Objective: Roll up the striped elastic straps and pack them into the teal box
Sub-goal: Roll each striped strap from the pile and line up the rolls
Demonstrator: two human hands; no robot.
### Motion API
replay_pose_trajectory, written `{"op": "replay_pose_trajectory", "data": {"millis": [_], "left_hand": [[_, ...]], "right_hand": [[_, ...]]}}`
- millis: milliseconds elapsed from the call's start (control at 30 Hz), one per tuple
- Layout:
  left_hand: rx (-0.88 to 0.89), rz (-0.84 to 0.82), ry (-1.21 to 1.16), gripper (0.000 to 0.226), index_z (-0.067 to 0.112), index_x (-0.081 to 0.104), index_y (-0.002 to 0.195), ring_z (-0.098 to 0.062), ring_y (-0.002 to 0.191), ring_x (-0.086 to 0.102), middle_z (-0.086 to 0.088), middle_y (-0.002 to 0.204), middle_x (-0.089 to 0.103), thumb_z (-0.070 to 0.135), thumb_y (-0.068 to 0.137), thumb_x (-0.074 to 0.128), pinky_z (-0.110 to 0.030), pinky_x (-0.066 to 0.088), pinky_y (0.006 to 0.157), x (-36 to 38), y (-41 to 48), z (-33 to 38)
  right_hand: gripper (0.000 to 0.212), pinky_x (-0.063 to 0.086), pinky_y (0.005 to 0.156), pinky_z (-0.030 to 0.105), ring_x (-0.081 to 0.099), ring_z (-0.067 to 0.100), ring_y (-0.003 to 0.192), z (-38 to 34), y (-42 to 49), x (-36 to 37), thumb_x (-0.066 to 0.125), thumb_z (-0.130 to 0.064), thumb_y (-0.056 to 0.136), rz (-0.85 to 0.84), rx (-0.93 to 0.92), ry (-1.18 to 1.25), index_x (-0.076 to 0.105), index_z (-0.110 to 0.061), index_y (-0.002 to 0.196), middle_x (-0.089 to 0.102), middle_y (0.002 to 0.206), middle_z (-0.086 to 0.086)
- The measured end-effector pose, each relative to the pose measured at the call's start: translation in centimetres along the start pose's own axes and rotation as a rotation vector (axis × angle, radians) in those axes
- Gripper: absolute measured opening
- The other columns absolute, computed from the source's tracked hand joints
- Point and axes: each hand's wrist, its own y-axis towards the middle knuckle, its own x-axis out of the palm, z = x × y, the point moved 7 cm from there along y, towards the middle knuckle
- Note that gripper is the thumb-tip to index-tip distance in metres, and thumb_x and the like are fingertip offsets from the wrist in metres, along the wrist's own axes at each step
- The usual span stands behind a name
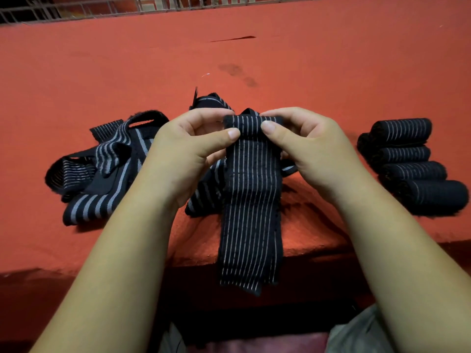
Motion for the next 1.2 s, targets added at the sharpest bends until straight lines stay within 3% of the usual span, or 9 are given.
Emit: {"op": "replay_pose_trajectory", "data": {"millis": [167,267,367,500,667,867,1067,1200], "left_hand": [[-0.023,-0.048,-0.017,0.027,0.002,0.074,0.123,-0.027,0.115,0.077,-0.017,0.124,0.078,0.006,0.097,0.076,-0.036,0.062,0.097,0.6,-0.1,-0.3],[0.009,-0.040,0.032,0.024,0.004,0.075,0.122,-0.030,0.117,0.076,-0.018,0.125,0.077,0.008,0.099,0.076,-0.043,0.062,0.101,0.4,-0.1,-0.2],[0.041,-0.014,0.036,0.022,0.005,0.076,0.120,-0.032,0.117,0.076,-0.018,0.124,0.077,0.005,0.098,0.075,-0.046,0.062,0.102,0.0,-0.1,-0.1],[0.073,0.012,0.067,0.019,0.010,0.079,0.115,-0.027,0.112,0.077,-0.014,0.118,0.079,0.003,0.097,0.075,-0.040,0.063,0.096,-0.1,-0.2,0.3],[0.009,0.040,0.120,0.021,0.008,0.078,0.117,-0.027,0.110,0.079,-0.013,0.118,0.080,0.016,0.097,0.080,-0.042,0.063,0.097,-0.3,0.1,-0.3],[-0.080,0.035,0.304,0.027,0.009,0.077,0.106,-0.011,0.076,0.074,-0.001,0.090,0.079,0.035,0.100,0.077,-0.024,0.061,0.069,-0.1,-0.4,-0.7],[-0.217,-0.110,0.473,0.027,0.009,0.072,0.097,-0.011,0.069,0.073,0.003,0.073,0.074,0.036,0.101,0.075,-0.028,0.061,0.067,0.4,-1.9,-1.6],[-0.295,-0.180,0.626,0.028,0.008,0.073,0.096,-0.010,0.069,0.072,-0.003,0.077,0.074,0.035,0.097,0.080,-0.024,0.059,0.062,-0.3,-3.6,-2.1]], "right_hand": [[0.016,0.056,0.071,0.029,0.073,0.015,0.088,0.1,0.0,-0.1,0.074,-0.015,0.101,0.011,-0.034,0.037,0.076,-0.019,0.117,0.077,0.101,-0.004],[0.018,0.055,0.071,0.027,0.072,0.014,0.089,0.2,0.0,0.2,0.075,-0.013,0.100,-0.005,-0.047,0.042,0.075,-0.019,0.118,0.076,0.102,-0.003],[0.018,0.053,0.067,0.025,0.069,0.011,0.081,0.1,-0.1,0.6,0.074,-0.019,0.102,-0.022,-0.020,0.073,0.076,-0.021,0.120,0.075,0.100,0.000],[0.023,0.053,0.068,0.033,0.061,0.012,0.073,0.5,0.0,0.5,0.064,-0.035,0.108,0.005,0.026,0.044,0.079,-0.027,0.123,0.075,0.092,-0.004],[0.022,0.048,0.063,0.030,0.061,0.015,0.072,0.7,-0.1,0.4,0.063,-0.031,0.108,0.020,0.039,0.079,0.080,-0.019,0.118,0.074,0.085,-0.006],[0.018,0.053,0.068,0.036,0.067,0.015,0.075,1.0,0.2,-0.4,0.066,-0.028,0.107,0.134,0.032,0.084,0.080,-0.022,0.115,0.077,0.090,-0.006],[0.016,0.053,0.061,0.030,0.064,0.009,0.068,1.0,0.6,-1.4,0.065,-0.027,0.107,0.200,0.018,0.024,0.080,-0.023,0.115,0.075,0.084,-0.012],[0.016,0.056,0.056,0.029,0.065,0.006,0.065,0.9,0.4,-1.5,0.065,-0.025,0.107,0.214,0.026,0.021,0.079,-0.022,0.114,0.075,0.084,-0.012]]}}
